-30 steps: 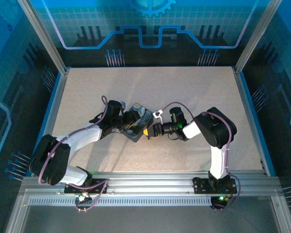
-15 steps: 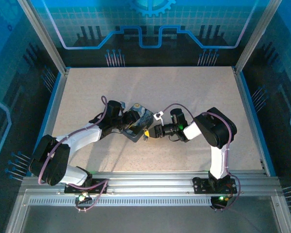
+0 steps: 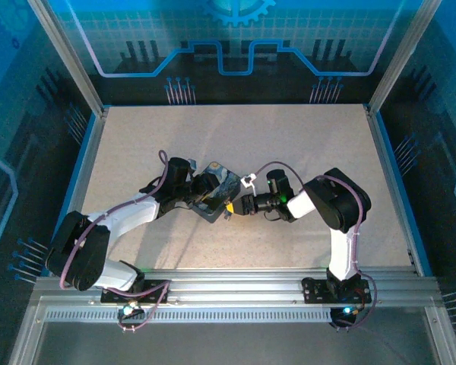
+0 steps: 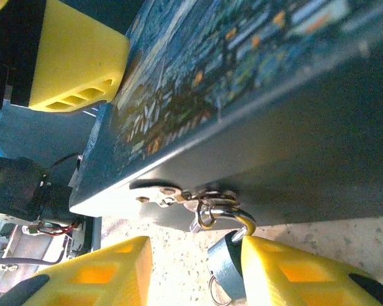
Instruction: Unlock a padlock with a key
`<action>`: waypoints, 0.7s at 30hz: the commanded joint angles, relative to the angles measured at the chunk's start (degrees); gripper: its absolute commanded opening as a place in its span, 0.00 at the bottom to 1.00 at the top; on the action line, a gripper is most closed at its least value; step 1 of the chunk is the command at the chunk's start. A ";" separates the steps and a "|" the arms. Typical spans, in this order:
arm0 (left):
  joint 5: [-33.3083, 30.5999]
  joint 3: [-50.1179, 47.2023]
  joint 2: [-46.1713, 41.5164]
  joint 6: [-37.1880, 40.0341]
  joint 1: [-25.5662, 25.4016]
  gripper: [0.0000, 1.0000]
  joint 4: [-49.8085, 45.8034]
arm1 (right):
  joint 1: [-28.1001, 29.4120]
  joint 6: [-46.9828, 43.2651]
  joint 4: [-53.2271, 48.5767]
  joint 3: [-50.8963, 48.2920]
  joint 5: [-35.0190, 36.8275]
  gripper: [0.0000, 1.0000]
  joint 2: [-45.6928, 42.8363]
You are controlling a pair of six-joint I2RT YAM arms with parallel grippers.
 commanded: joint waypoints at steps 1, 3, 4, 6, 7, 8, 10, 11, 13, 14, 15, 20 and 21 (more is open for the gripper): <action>-0.51 -2.43 0.17 1.23 0.90 0.53 -4.90 | -0.38 1.03 1.64 1.08 0.15 0.43 1.40; -0.49 -2.43 0.26 1.10 0.85 0.53 -4.78 | -0.42 1.03 1.56 1.34 0.34 0.43 1.52; -0.44 -2.43 0.33 1.14 0.85 0.53 -4.73 | -0.40 1.09 1.66 1.59 0.32 0.43 1.68; -0.40 -2.44 0.40 1.08 0.86 0.53 -4.66 | -0.10 1.11 1.66 2.02 0.10 0.44 2.02; -0.34 -2.42 0.44 1.06 0.86 0.53 -4.65 | -0.05 1.11 1.67 2.36 0.07 0.44 2.17; -0.38 -2.48 0.44 1.04 0.85 0.53 -4.61 | 0.10 1.11 1.54 2.61 0.05 0.44 2.30; -0.29 -2.43 0.44 1.05 0.89 0.53 -4.66 | 0.27 1.07 1.41 2.93 0.28 0.46 2.57; -0.30 -2.43 0.44 1.03 0.85 0.53 -4.63 | 0.26 1.03 1.40 2.90 0.49 0.47 2.67; -0.30 -2.46 0.36 1.05 0.85 0.53 -4.64 | 0.12 1.04 1.88 2.67 1.08 0.49 2.70; -0.26 -2.54 0.40 1.03 0.88 0.53 -4.61 | 0.10 1.19 2.15 2.75 1.08 0.50 2.73; -0.29 -2.52 0.44 1.01 0.86 0.53 -4.66 | 0.10 1.34 2.29 2.75 1.10 0.51 2.90; -0.27 -2.57 0.52 0.99 0.90 0.53 -4.52 | -0.45 1.50 2.70 2.40 2.54 0.53 2.86; -0.34 -2.61 0.53 1.06 0.85 0.53 -4.44 | -0.53 1.77 3.07 2.40 2.47 0.54 2.97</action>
